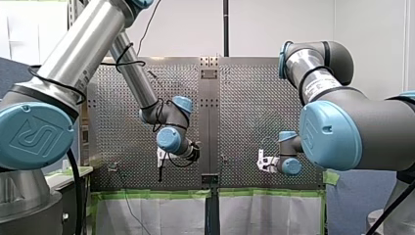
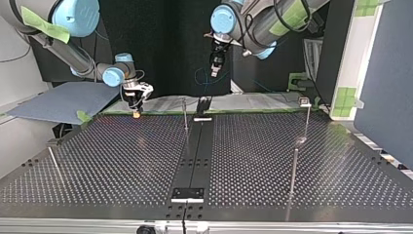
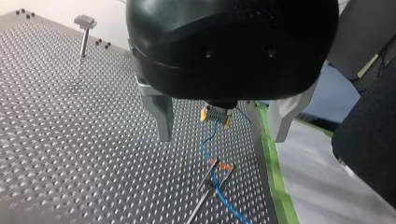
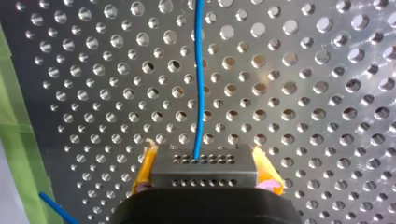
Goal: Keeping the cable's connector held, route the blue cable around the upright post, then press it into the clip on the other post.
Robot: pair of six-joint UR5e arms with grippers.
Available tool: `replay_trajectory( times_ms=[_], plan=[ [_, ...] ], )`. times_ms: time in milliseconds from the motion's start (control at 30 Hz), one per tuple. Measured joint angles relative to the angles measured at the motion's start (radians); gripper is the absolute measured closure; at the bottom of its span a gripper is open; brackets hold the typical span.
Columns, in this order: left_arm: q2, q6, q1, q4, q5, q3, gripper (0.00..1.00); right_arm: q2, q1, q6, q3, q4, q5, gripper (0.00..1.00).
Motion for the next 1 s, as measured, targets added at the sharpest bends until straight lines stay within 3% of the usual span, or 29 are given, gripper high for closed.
replay_trajectory(
  times_ms=[400,1000],
  plan=[
    [0.109,0.016,0.006,-0.005,-0.098,-0.109,0.00,0.000,-0.001,0.001,0.000,0.003,0.000,1.00],
    [0.137,0.016,0.008,-0.004,-0.105,-0.137,0.00,0.002,-0.001,-0.002,0.001,0.005,-0.001,1.00]
  ],
)
